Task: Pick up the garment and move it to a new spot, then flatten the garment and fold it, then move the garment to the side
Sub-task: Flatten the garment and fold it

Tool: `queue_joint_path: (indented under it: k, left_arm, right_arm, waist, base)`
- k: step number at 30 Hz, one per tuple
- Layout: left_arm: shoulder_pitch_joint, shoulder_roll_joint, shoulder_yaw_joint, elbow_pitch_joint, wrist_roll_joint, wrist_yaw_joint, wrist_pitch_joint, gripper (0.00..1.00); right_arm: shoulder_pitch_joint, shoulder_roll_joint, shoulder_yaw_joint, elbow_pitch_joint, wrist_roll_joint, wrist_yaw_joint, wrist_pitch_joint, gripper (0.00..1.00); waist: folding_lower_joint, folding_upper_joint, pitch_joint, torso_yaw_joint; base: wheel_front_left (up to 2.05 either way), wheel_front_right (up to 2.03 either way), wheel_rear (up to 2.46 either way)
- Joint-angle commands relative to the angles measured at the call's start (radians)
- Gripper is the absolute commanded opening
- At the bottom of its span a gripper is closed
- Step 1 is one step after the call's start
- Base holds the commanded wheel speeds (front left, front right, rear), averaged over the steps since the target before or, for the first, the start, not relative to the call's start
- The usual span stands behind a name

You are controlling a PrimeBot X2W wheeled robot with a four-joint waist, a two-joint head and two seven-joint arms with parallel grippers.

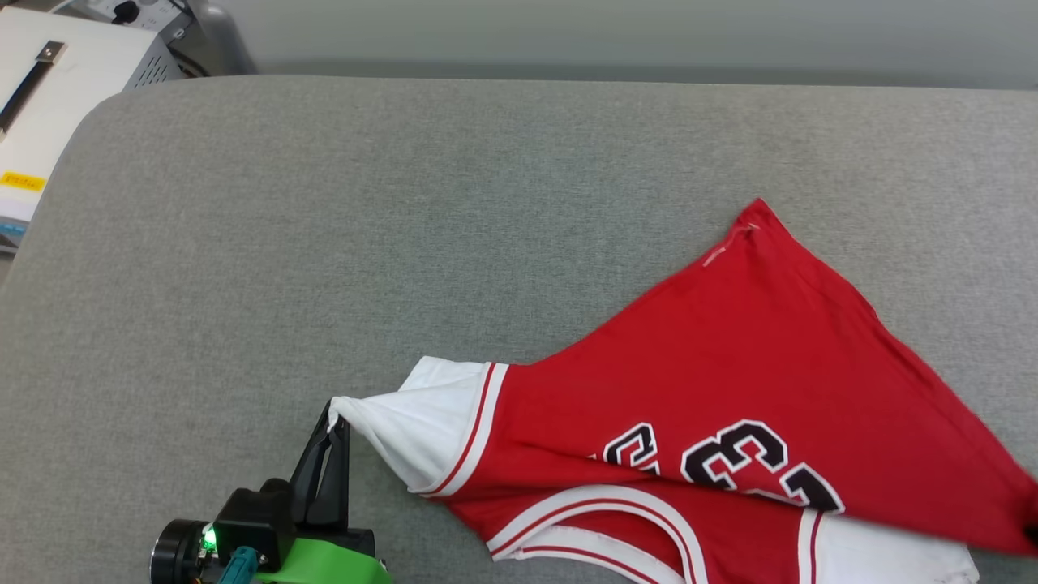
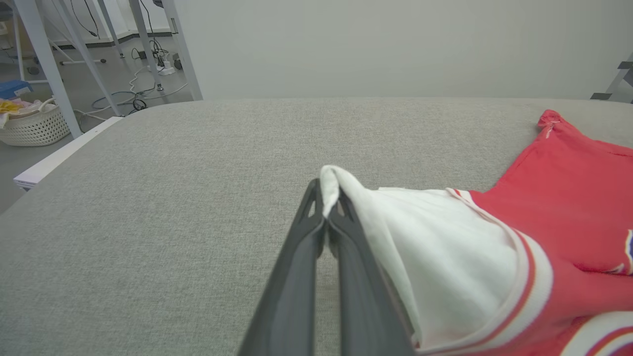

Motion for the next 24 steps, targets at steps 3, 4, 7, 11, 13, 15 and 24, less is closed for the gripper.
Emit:
queue_joint_path:
  k: [3, 4, 7, 11, 13, 15, 24]
  left_arm:
    - [0.008, 0.002, 0.007, 0.002, 0.002, -0.009, -0.006, 0.00]
    - [0.006, 0.002, 0.008, 0.003, 0.003, -0.010, -0.006, 0.00]
    - [-0.001, 0.000, 0.009, 0.004, 0.005, -0.015, -0.006, 0.00]
    - [-0.002, 0.000, 0.015, 0.008, 0.007, -0.019, -0.006, 0.00]
    - [-0.001, -0.001, 0.017, 0.011, 0.009, -0.021, -0.006, 0.00]
    - [0.000, -0.002, 0.018, 0.012, 0.010, -0.023, -0.006, 0.00]
    - [-0.022, -0.009, 0.008, -0.005, 0.016, -0.031, -0.006, 0.00]
  right_arm:
    - [0.069, 0.062, -0.009, 0.021, -0.021, -0.001, -0.012, 0.00]
    - [0.083, 0.077, -0.004, 0.026, -0.028, -0.001, -0.010, 0.00]
    - [0.109, 0.124, 0.007, 0.043, -0.050, -0.001, -0.016, 0.00]
    - [0.095, 0.151, -0.013, 0.046, -0.075, -0.001, -0.048, 0.66]
    - [0.075, 0.151, -0.045, 0.033, -0.079, -0.001, -0.069, 1.00]
    - [0.053, 0.139, -0.083, 0.004, -0.089, -0.001, -0.090, 1.00]
    - [-0.080, 0.059, -0.227, -0.240, -0.129, -0.001, -0.067, 1.00]
  waist:
    - [0.0001, -0.0001, -0.006, -0.014]
    - [0.0001, -0.0001, -0.004, -0.015]
    - [0.0001, -0.0001, 0.002, -0.013]
    - [0.0001, -0.0001, -0.001, -0.014]
    - [0.0001, -0.0001, -0.006, -0.015]
    - [0.0001, -0.0001, -0.010, -0.013]
    - [0.0001, -0.0001, 0.013, 0.018]
  base:
    - [0.00, 0.00, 0.00]
    - [0.00, 0.00, 0.00]
    - [0.00, 0.00, 0.00]
    - [0.00, 0.00, 0.00]
    - [0.00, 0.00, 0.00]
    - [0.00, 0.00, 0.00]
    - [0.00, 0.00, 0.00]
